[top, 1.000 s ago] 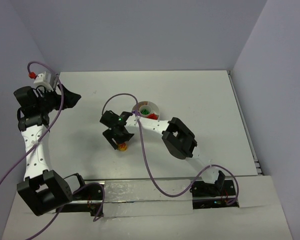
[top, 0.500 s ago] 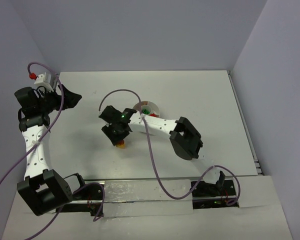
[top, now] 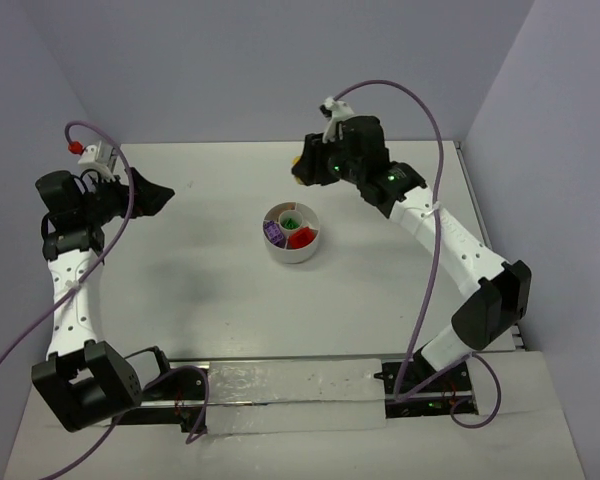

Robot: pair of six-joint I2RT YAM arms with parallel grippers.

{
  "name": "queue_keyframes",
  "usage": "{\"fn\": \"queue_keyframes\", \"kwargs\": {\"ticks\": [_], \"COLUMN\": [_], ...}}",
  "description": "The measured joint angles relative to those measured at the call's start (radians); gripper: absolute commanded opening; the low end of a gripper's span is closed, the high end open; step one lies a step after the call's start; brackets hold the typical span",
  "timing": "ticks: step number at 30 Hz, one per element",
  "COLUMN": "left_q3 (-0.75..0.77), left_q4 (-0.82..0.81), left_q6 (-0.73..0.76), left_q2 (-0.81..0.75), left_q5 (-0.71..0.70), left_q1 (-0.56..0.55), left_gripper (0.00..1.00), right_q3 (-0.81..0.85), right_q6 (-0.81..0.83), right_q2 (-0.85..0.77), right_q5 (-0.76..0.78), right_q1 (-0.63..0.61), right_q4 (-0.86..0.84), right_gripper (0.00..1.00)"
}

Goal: Sort the legos into containers by color

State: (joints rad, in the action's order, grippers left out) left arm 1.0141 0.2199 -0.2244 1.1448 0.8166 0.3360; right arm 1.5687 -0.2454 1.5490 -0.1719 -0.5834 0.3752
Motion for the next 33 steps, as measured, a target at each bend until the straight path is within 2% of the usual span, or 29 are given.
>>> {"fn": "queue_keyframes", "kwargs": {"ticks": [3, 6, 13, 17, 33], "left_q3": [0.009, 0.026, 0.049, 0.049, 0.055], "left_q4": [0.0, -0.001, 0.0, 0.0, 0.001], "left_q6": [-0.001, -0.002, -0.003, -0.002, 0.0], "left_q2": [0.004, 0.016, 0.033, 0.034, 0.047], "left_q5": [0.005, 0.005, 0.0, -0.002, -0.004], "left_q1": [-0.024, -0.037, -0.059, -0.062, -0.067], "left_gripper": [0.99, 0.99, 0.99, 0.99, 0.99], "right_q3": [-0.055, -0.091, -0.091, -0.092, -0.116], "right_q6": [-0.011, -0.039, -0.146, -0.176, -0.097], "right_q2": [0.005, 0.034, 0.116, 0.149, 0.224], "right_q5": [0.005, 0.038, 0.118, 0.099, 0.02], "right_q1": [0.088, 0.116, 0.114, 0.114, 0.112], "right_q4": [0.0, 0.014, 0.032, 0.027, 0.009], "right_gripper": [0.0, 0.0, 0.0, 0.06, 0.16]}}
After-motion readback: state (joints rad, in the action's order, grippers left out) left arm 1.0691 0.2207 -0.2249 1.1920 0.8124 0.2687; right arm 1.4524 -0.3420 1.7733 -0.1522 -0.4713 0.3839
